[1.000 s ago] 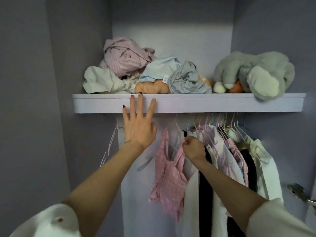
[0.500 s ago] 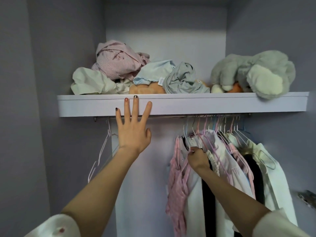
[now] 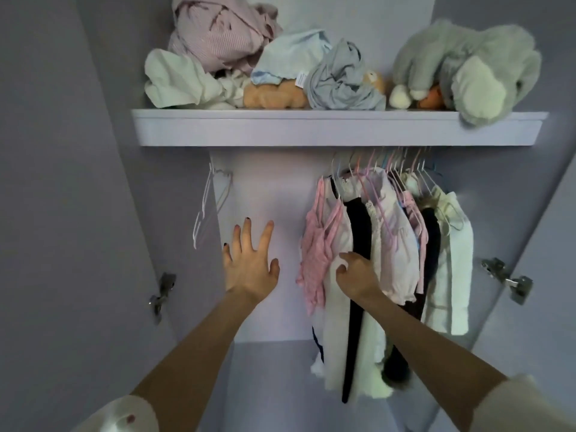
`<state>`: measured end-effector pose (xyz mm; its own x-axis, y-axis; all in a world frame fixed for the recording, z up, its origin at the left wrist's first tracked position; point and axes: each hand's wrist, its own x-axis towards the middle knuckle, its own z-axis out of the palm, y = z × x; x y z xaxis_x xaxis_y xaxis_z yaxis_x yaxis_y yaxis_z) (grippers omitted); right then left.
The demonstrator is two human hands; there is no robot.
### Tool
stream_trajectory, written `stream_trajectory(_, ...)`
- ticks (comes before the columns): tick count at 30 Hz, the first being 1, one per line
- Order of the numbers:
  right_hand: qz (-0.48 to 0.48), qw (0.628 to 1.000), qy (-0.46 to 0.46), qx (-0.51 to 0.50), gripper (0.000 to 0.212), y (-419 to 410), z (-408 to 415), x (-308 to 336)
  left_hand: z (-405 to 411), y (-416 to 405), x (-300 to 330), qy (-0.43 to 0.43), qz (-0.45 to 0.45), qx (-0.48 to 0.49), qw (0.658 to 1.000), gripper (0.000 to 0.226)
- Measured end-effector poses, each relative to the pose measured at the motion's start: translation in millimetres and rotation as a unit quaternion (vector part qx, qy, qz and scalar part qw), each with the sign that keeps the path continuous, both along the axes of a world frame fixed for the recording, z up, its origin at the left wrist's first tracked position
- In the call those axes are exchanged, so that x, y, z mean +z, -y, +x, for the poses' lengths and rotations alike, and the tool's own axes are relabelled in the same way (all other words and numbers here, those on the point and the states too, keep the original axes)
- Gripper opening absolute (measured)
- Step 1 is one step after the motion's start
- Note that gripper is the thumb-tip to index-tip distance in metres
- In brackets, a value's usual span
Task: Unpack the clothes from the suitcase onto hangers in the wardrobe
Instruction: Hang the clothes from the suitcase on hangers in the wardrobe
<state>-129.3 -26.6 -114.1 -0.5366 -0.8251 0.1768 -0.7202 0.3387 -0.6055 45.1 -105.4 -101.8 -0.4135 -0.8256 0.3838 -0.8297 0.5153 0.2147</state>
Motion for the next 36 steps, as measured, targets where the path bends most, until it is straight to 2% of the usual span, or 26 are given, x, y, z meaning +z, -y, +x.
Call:
stream_trajectory(7, 0.096, 0.988, 0.087, 0.084, 0.041, -64, 44, -70, 46, -81, -73, 0.050, 0.099, 0.023, 0.994, 0.064)
stream_trajectory(14, 0.160, 0.966, 0.123, 0.164, 0.039, -141, 90, -140, 94, -189, -138, 0.010, 0.174, 0.079, 0.982, 0.062)
stream_trajectory(17, 0.240, 0.938, 0.120, 0.218, 0.040, -179, 119, -173, 126, -249, -175, -0.005, 0.235, 0.107, 0.966, 0.060)
stream_trajectory(21, 0.292, 0.908, 0.081, 0.288, 0.039, -213, 167, -201, 183, -309, -217, -0.004, 0.294, 0.147, 0.944, 0.053)
stream_trajectory(24, 0.316, 0.880, 0.067, 0.347, 0.036, -228, 210, -219, 232, -340, -240, -0.004, 0.320, 0.214, 0.923, 0.049)
stream_trajectory(30, 0.356, 0.823, 0.055, 0.439, 0.037, -229, 302, -241, 331, -357, -263, -0.058, 0.337, 0.325, 0.882, 0.046)
stream_trajectory(36, 0.404, 0.756, 0.044, 0.513, 0.039, -217, 425, -266, 440, -334, -293, -0.089, 0.365, 0.364, 0.852, 0.047)
